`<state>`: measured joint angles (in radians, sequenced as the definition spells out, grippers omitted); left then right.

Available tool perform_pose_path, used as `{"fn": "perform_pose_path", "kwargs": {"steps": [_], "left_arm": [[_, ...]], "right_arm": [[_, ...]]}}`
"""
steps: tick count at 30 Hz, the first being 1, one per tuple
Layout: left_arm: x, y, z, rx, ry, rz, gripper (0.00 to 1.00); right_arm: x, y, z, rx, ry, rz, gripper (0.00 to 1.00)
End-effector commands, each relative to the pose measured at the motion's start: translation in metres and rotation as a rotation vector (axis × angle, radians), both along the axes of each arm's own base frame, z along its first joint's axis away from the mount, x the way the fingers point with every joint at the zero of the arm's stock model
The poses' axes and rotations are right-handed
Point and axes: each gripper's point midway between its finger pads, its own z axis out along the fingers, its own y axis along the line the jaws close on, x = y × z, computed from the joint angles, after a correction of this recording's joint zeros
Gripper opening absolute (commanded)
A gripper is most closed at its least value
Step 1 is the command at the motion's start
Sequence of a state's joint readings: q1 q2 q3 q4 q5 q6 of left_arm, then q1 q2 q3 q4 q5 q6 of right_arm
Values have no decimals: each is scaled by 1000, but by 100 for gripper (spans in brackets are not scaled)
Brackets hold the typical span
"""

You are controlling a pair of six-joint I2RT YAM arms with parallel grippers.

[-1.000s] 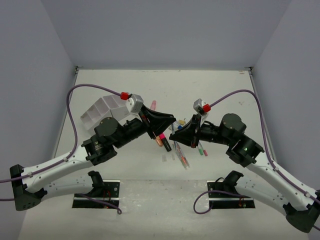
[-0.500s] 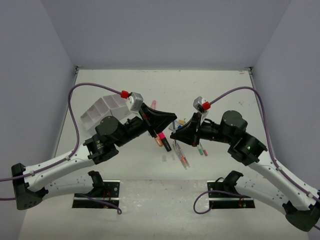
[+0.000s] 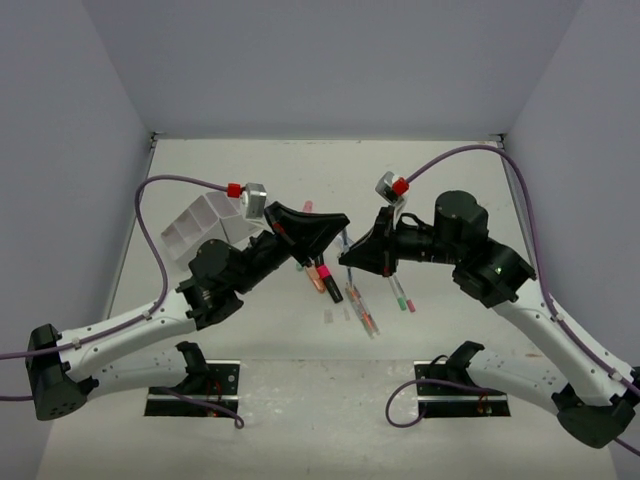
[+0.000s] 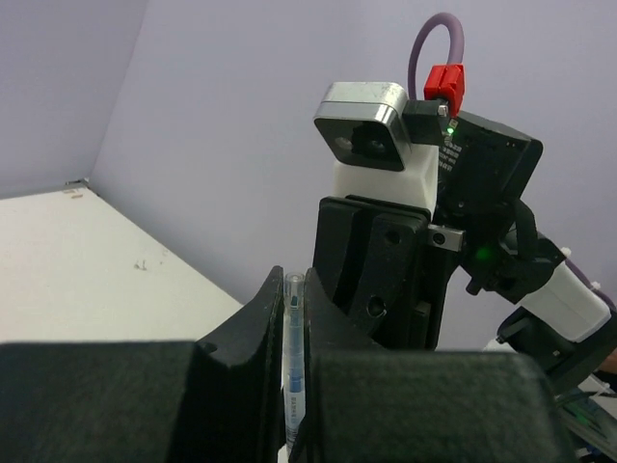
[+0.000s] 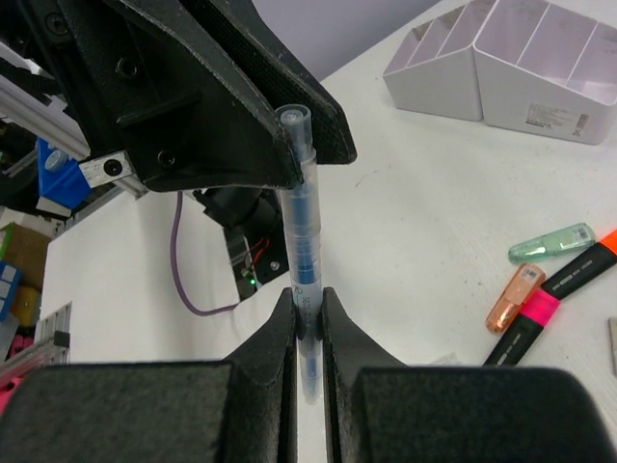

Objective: Sort the stationery into containers
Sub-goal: Close the pen cap on the pen, then place the pen in the storage box.

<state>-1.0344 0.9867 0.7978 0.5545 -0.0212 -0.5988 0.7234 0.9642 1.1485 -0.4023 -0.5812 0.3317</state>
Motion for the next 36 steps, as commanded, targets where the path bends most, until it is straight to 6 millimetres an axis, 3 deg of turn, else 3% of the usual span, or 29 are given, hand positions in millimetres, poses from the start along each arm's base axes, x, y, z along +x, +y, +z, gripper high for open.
{"fn": "perform_pose_path", "kwargs": {"steps": [1,3,7,8,9,11,14,16,20,23,24,26,28,29,31,32,35,36], "left_arm": [[-53,-33,-109,282,179,-271,0],[-52,-32,-109,279,177,-259,0],[-41,-23,-84,292,126,-181,0],[-39,-22,-89,316,137,-167,0],[-37,-20,-88,336,134,-154,4],[-35,-18,-69,386,94,-144,22],[-35,-17,-54,411,73,-142,32],[-34,-14,-55,436,82,-135,32],[-30,-8,-50,430,84,-98,9],[-28,-3,-47,432,77,-76,6],[-27,-2,-45,436,74,-70,10],[-22,2,-36,434,65,-34,34],[-20,3,-29,446,55,-24,40],[-18,2,-30,463,55,-16,40],[-15,1,-26,474,50,-6,6],[-13,0,-27,488,50,-3,1],[-5,-3,-29,515,53,27,0],[4,2,-30,522,63,81,0]], "right_arm": [[44,-22,138,303,-348,-211,0],[42,-18,134,288,-361,-180,0],[26,-2,83,177,-372,15,0],[22,0,73,160,-384,55,0],[18,1,62,140,-393,87,0],[7,1,37,87,-396,131,0],[1,-1,31,72,-399,142,0],[1,-1,28,66,-392,139,0],[1,1,21,43,-370,148,0],[5,2,13,17,-359,143,0],[6,2,9,6,-348,139,0],[8,2,5,-12,-343,133,0],[9,2,0,-23,-329,132,0],[8,3,-3,-28,-319,139,0],[5,3,-4,-33,-325,161,0],[5,3,-5,-36,-334,164,0],[9,2,-6,-27,-353,134,0],[9,0,-9,-27,-354,118,7]]}}
